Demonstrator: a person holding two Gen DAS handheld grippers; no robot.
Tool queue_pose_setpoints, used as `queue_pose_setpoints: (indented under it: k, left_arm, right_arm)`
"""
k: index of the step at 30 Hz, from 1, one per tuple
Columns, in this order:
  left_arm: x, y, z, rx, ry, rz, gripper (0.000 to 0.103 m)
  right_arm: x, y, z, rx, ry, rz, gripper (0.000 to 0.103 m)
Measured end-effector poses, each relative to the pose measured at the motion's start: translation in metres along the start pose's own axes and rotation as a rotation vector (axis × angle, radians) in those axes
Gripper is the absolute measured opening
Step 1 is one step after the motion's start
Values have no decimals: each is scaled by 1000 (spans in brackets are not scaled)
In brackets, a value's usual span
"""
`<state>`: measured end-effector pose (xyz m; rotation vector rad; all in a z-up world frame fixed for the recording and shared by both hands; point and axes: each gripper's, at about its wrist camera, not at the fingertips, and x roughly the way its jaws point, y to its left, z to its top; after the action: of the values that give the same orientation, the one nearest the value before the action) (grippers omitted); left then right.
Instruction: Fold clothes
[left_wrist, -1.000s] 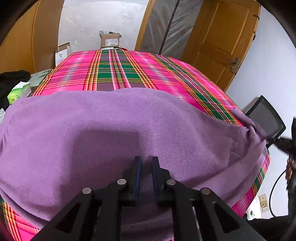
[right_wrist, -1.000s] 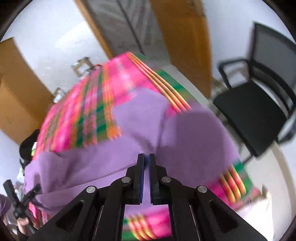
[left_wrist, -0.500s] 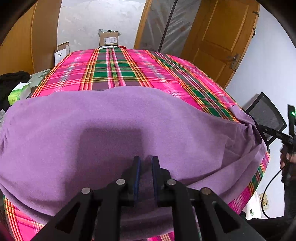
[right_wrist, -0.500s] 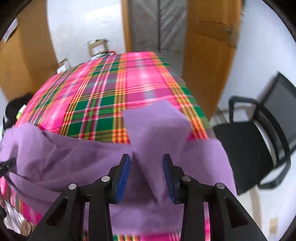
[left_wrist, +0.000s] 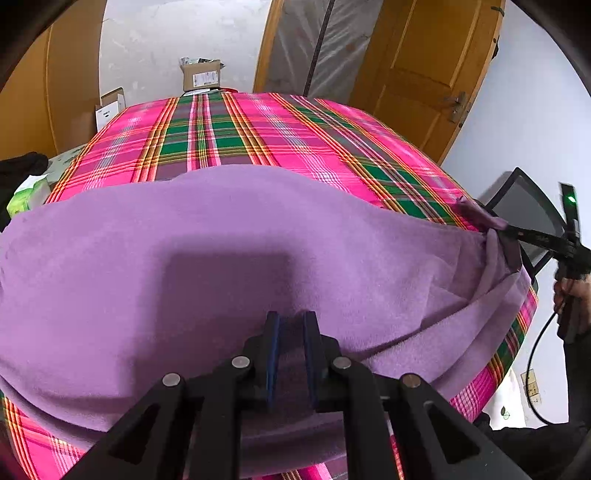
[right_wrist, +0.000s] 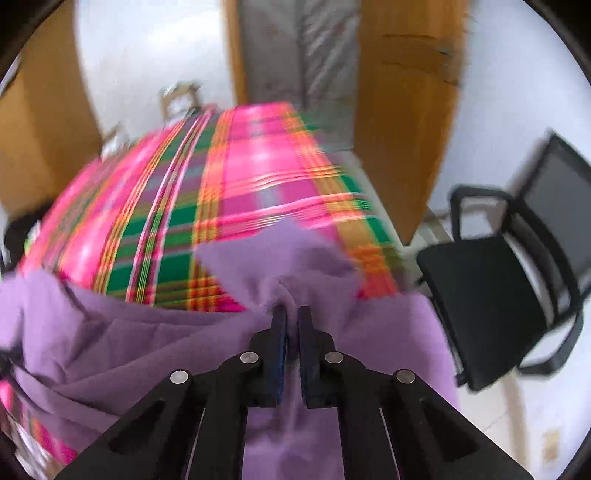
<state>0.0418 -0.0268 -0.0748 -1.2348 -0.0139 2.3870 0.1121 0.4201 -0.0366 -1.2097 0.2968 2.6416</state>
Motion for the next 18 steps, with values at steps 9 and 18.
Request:
queue_pose_setpoints:
  k: [9,18]
  left_arm:
    - [-1,0,-2,4,12,7,12]
    - [2,-13,2,13,11,18,12]
  right_arm:
    - [-42,-112,-70,425,-13,-74,10]
    - [-30,-28,-36,-1,-52,36,41]
